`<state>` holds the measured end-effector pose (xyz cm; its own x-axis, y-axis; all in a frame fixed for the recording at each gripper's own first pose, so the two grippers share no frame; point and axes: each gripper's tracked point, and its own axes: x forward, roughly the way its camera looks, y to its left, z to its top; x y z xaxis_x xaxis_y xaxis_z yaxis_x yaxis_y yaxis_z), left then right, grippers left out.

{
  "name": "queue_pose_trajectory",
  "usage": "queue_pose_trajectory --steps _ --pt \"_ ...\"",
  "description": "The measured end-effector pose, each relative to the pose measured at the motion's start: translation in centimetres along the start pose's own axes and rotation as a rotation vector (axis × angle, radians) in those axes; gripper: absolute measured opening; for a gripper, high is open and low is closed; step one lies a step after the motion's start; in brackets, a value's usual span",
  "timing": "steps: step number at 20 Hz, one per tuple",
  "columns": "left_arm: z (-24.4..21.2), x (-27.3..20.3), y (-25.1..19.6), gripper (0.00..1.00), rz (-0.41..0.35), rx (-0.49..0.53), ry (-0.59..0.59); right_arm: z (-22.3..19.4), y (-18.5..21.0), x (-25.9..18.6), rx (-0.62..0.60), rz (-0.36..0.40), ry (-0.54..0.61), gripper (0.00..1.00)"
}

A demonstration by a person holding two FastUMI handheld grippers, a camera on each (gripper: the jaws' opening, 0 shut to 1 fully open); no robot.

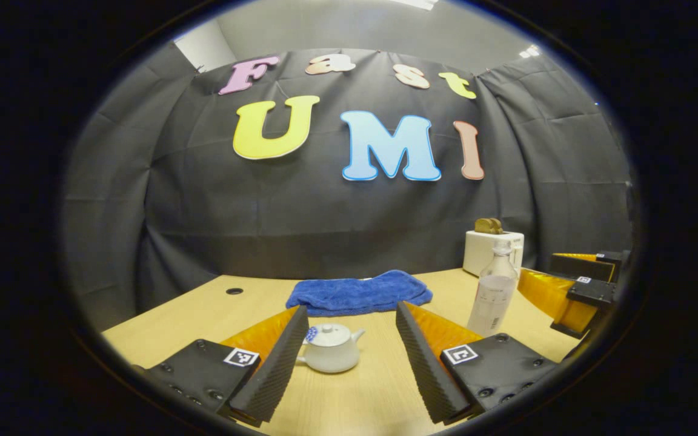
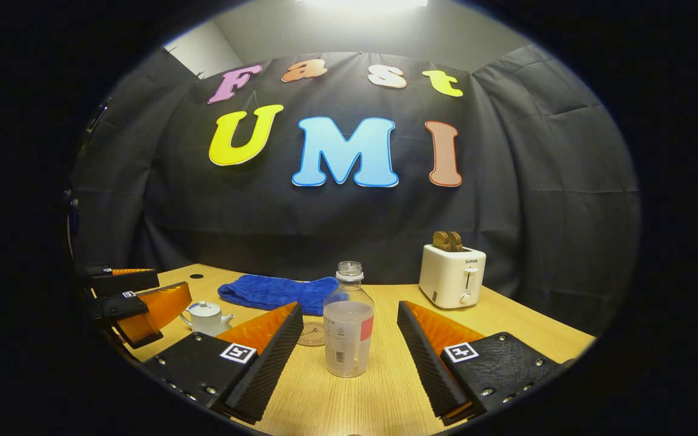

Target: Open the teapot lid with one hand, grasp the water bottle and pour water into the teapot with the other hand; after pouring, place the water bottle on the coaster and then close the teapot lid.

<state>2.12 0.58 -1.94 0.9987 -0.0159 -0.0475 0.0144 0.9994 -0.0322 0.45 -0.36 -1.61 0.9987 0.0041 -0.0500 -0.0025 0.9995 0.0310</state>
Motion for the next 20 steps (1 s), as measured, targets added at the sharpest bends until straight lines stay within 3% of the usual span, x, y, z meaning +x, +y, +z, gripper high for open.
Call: queue_pose_trajectory --steps 12,20 --pt "-2.7 7.9 2.8 0.96 0.006 0.008 0.081 -1.9 -1.2 0.1 0.029 -0.024 0.041 0.97" --pt "-5.5 10.6 3.2 0.96 0.005 -0.006 0.127 -3.0 -2.1 0.4 0.045 -0.044 0.07 0.97"
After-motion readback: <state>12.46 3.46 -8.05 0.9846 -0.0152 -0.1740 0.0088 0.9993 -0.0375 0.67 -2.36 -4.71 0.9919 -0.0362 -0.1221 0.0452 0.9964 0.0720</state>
